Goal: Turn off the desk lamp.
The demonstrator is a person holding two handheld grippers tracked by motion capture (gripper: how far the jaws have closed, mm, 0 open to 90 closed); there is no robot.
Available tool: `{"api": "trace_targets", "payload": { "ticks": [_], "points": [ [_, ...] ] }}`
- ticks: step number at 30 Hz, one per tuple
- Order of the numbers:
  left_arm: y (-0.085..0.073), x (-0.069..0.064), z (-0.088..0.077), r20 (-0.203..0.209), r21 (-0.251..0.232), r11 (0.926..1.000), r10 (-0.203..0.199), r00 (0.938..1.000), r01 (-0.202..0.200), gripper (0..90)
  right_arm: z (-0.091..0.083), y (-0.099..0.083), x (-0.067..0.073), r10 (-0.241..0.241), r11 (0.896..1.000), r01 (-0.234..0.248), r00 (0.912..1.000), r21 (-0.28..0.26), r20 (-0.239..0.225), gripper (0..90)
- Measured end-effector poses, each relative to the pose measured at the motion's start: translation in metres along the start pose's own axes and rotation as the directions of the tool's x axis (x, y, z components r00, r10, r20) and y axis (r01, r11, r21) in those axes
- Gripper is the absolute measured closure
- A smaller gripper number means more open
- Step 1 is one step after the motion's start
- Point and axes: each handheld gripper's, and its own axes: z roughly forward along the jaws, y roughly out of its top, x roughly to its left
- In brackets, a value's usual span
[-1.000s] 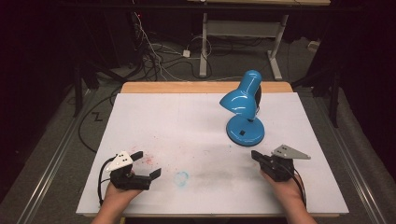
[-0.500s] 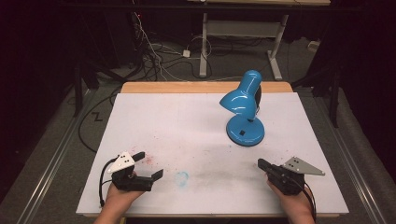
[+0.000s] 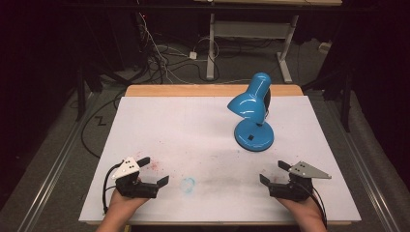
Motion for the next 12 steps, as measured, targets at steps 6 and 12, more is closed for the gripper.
{"api": "trace_targets", "payload": {
  "ticks": [6, 12],
  "points": [
    [0.000, 0.001, 0.002, 0.002, 0.011, 0.9999, 0.005, 1.0000, -0.005, 0.0, -0.013, 0.000, 0.002, -0.015, 0.998, 0.015, 0.9998, -0.064, 0.012, 0.1],
    [0.001, 0.001, 0.002, 0.001, 0.017, 0.9998, -0.004, 1.0000, 0.004, 0.0, -0.009, 0.000, 0.000, 0.001, 0.997, 0.001, 0.9996, -0.083, 0.028, 0.1]
  ]
}}
